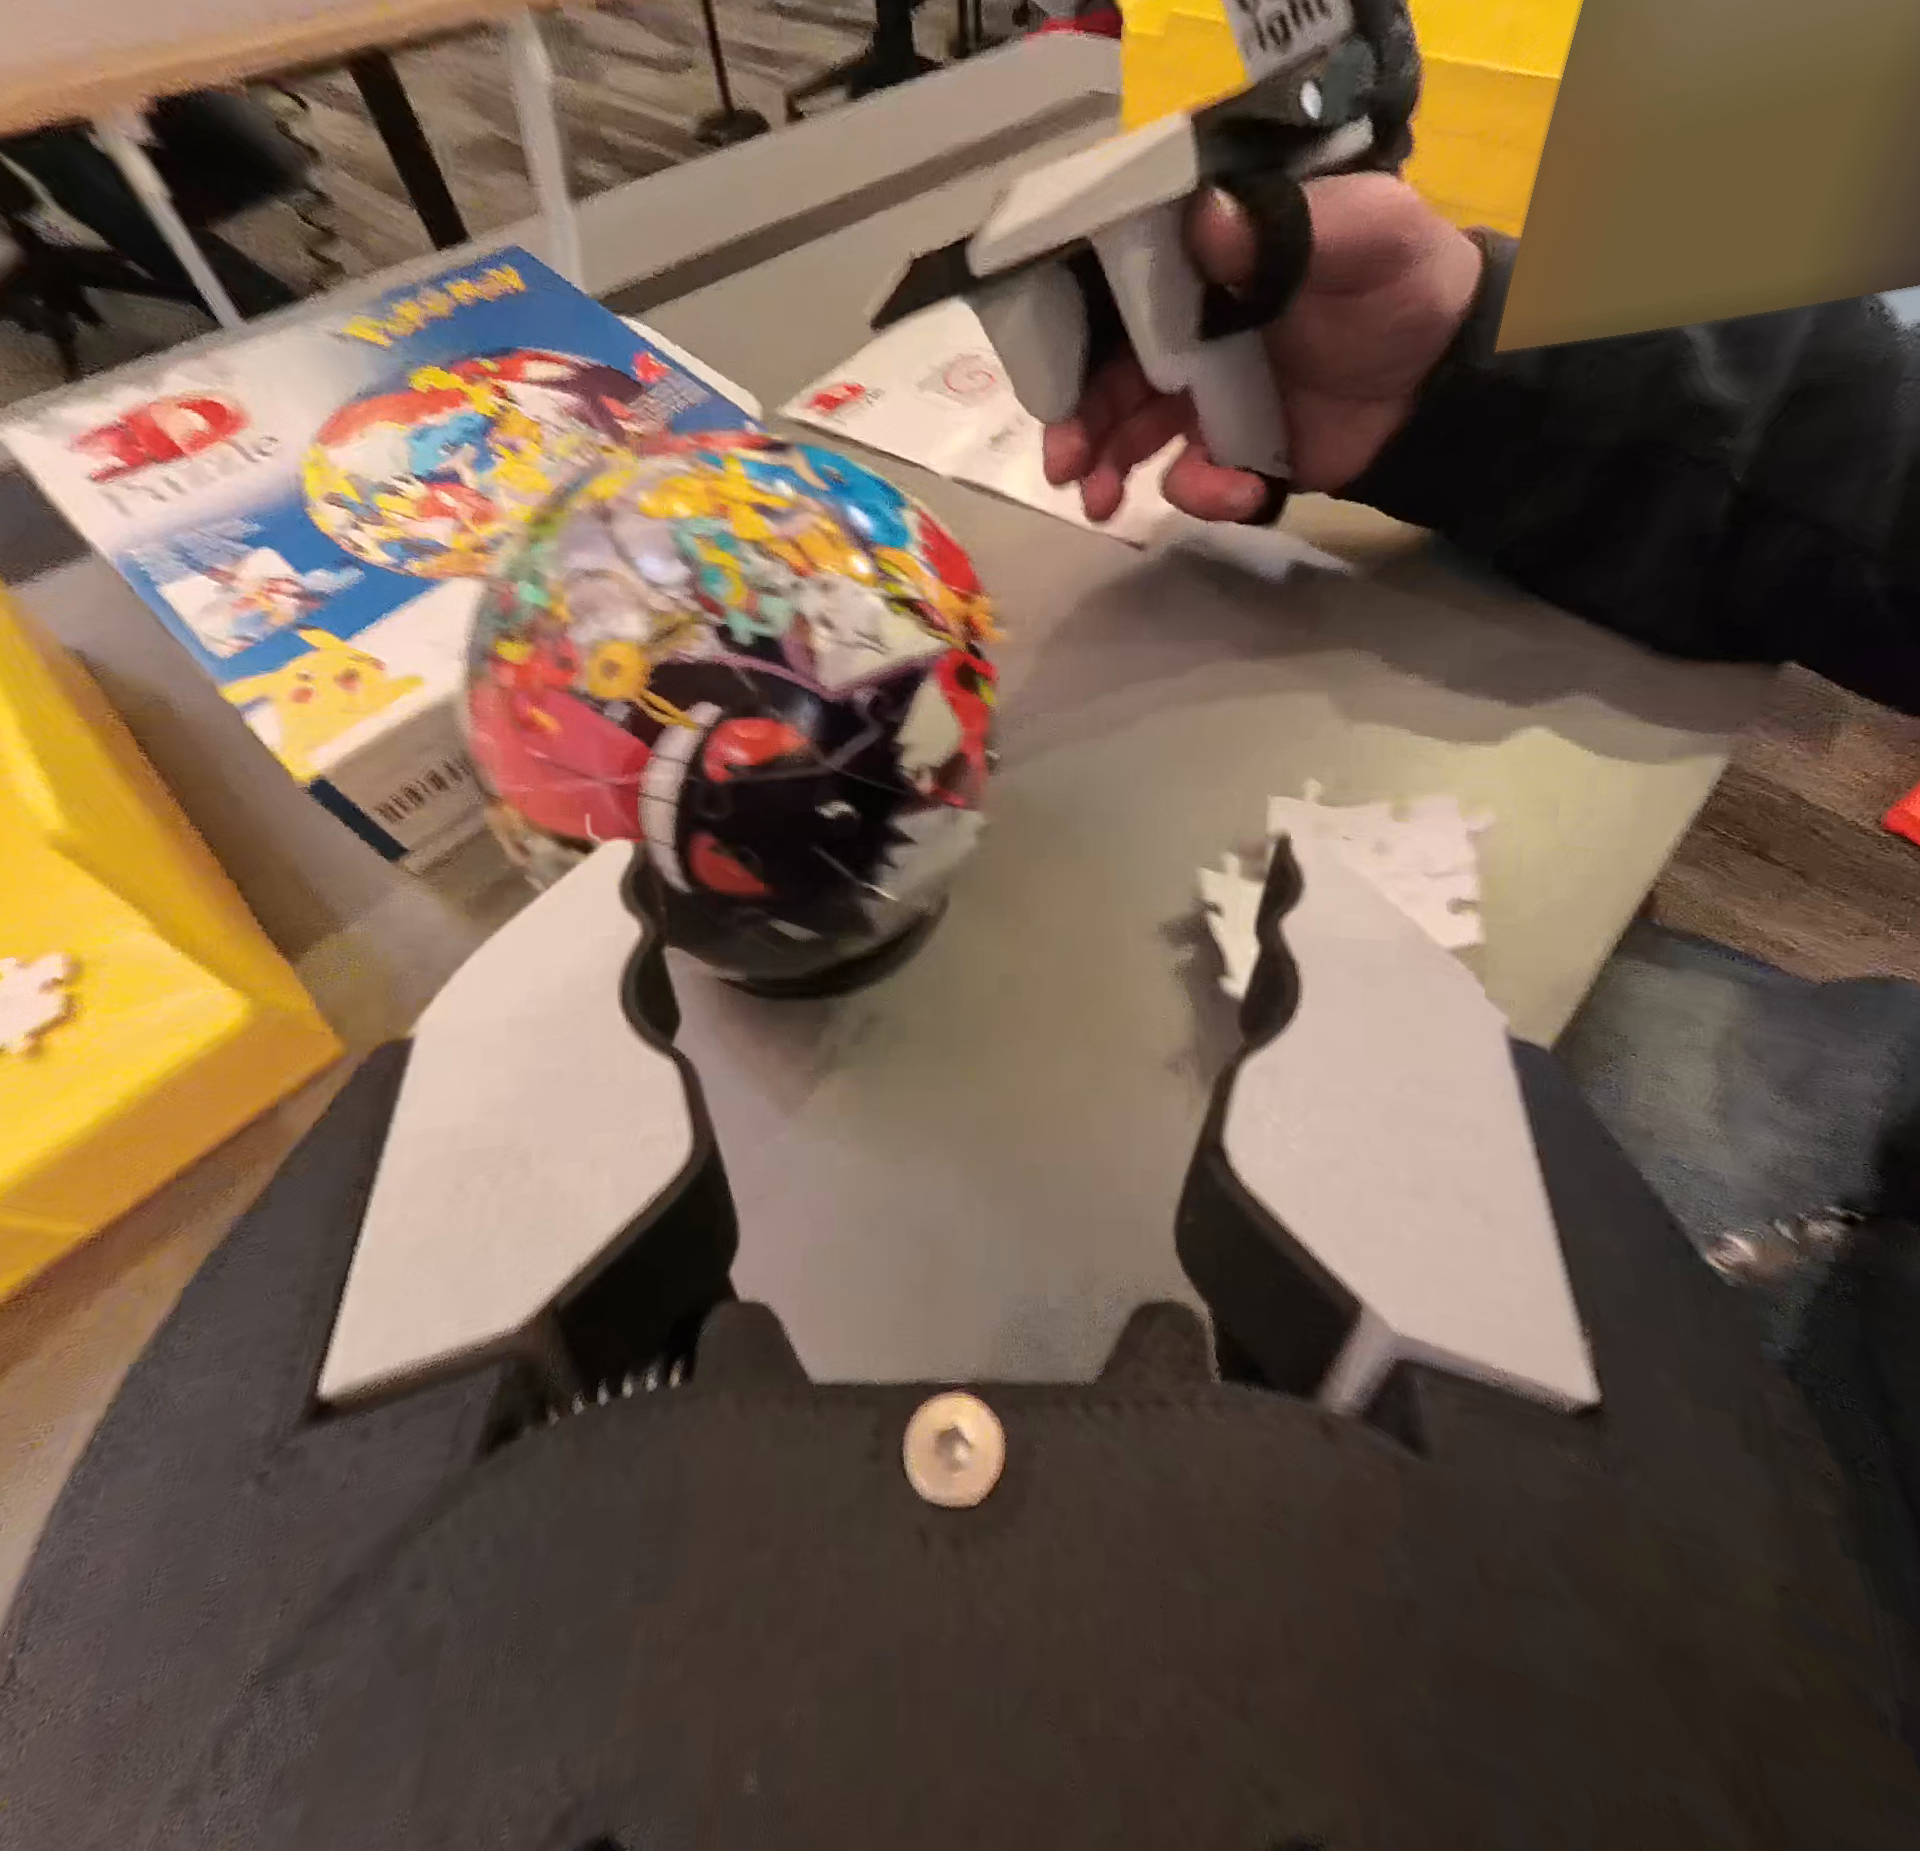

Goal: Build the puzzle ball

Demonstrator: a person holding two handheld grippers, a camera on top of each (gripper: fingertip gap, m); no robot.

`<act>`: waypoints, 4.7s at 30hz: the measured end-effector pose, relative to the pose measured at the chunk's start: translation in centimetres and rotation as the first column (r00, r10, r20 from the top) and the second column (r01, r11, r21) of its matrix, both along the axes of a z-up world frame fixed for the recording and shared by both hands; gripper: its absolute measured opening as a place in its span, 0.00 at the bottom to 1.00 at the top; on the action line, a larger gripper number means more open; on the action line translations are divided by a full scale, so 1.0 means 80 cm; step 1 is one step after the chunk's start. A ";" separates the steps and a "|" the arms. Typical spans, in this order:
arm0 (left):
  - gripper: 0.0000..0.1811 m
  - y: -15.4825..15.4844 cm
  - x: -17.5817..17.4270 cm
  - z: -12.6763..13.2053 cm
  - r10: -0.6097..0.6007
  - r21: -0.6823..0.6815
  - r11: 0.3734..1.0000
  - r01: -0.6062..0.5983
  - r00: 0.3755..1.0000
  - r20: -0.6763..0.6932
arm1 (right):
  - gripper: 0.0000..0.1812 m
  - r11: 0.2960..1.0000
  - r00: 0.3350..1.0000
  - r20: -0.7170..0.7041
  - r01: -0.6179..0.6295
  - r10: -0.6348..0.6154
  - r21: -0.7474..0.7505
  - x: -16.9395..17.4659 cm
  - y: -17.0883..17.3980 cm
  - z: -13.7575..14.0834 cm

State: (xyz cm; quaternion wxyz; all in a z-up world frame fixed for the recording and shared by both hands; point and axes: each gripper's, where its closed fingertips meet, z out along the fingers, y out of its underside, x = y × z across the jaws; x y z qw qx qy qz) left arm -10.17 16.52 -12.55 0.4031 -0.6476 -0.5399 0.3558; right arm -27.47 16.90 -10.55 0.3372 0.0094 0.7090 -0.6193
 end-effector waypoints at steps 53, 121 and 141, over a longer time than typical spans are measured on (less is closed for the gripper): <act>0.16 -0.335 -0.067 -0.129 -0.103 -0.118 0.935 0.335 0.573 0.813 | 0.22 0.986 0.990 0.138 0.003 0.020 -0.166 -0.027 0.025 0.014; 0.17 -0.347 -0.146 -0.015 -0.197 -0.101 0.956 0.276 0.858 0.475 | 0.29 0.978 0.986 0.158 -0.010 0.044 -0.207 -0.028 0.030 0.021; 0.26 -0.196 -0.002 -0.014 -0.129 -0.170 0.959 0.228 0.881 0.455 | 0.28 0.976 0.992 0.107 -0.037 0.062 -0.216 -0.017 0.034 0.022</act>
